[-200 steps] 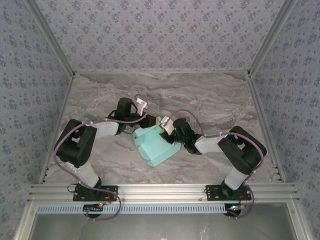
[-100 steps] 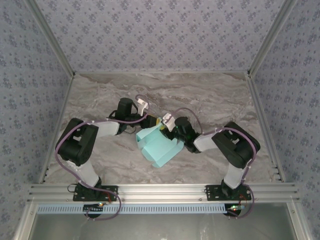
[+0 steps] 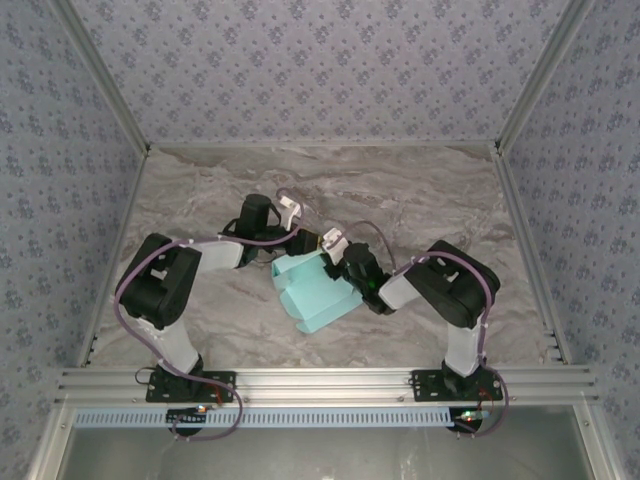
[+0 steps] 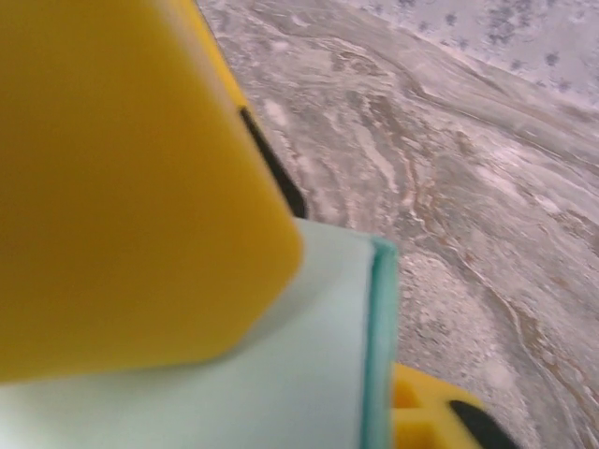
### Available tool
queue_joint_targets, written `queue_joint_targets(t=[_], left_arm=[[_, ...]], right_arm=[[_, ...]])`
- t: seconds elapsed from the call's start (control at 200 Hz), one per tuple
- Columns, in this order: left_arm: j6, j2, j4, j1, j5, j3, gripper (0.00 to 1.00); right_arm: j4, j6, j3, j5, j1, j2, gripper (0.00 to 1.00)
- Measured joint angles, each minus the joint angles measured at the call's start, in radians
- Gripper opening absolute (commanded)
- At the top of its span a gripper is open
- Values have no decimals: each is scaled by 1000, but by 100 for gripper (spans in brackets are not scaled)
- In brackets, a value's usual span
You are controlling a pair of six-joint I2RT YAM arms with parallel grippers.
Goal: Fold the paper box
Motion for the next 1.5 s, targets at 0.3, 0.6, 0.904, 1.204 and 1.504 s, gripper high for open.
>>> queue_joint_targets(t=[0.3, 0.6, 0.904, 1.204, 1.504], left_arm=[[-18, 9, 8, -8, -9, 7, 32], [-33, 14, -13, -8, -15, 21, 33], [-32, 18, -66, -8, -14, 48, 33], [-32, 19, -70, -8, -14, 48, 32], [-29, 26, -70, 4, -34, 60, 41]], right_arm=[[-5, 60, 1, 174, 38, 10, 24], [-21, 42, -33, 212, 37, -12, 42], [63, -6, -138, 63, 2, -68, 51], [104, -10, -95, 38, -28, -69, 40], [76, 24, -43, 52, -28, -41, 34]])
